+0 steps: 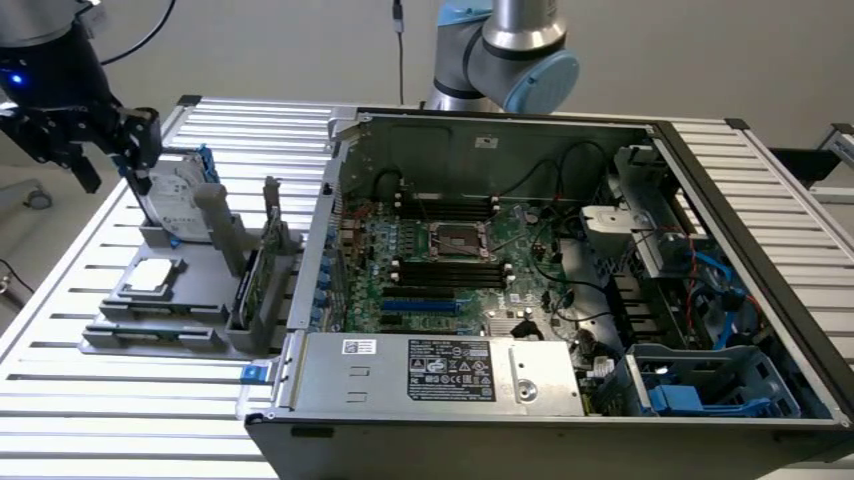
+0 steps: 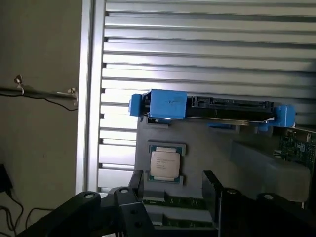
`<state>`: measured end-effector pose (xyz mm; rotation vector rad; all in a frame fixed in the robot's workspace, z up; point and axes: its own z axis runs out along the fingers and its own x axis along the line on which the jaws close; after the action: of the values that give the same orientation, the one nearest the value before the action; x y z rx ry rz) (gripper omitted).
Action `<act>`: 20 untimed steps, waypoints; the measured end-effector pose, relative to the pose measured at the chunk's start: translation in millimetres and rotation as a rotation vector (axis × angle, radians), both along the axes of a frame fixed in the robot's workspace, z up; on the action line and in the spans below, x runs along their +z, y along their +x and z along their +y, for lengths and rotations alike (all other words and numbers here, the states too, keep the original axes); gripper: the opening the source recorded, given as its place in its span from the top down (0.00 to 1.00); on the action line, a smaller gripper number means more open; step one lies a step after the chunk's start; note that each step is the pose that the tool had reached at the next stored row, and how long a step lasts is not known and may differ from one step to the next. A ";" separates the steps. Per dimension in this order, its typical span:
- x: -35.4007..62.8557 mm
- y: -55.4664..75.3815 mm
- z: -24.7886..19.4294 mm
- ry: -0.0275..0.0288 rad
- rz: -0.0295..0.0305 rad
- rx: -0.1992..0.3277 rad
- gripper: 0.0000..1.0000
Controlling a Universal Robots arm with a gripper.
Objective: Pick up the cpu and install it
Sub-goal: 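Pick up the cpu and move it towards the insertion slot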
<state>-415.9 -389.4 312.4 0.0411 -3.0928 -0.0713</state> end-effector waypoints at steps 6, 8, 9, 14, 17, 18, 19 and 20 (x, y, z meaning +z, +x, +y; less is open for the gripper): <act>-10.9 -0.6 -0.8 0.0000 -0.0001 -0.053 0.40; -14.5 -0.7 -3.8 -0.0002 0.0001 -0.055 0.40; -16.4 -0.7 -5.9 -0.0001 -0.0001 -0.055 0.40; -25.4 -0.7 -16.5 -0.0001 0.0000 -0.055 0.40; -30.9 -0.7 -22.1 -0.0001 -0.0001 -0.055 0.40; -32.9 -0.7 -23.8 0.0000 -0.0001 -0.055 0.40; -34.7 -0.6 -25.0 0.0001 -0.0002 -0.055 0.40; -36.4 -0.6 -25.7 0.0000 -0.0002 -0.055 0.40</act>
<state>-416.5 -415.1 276.0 -0.0441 -3.0942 -0.0733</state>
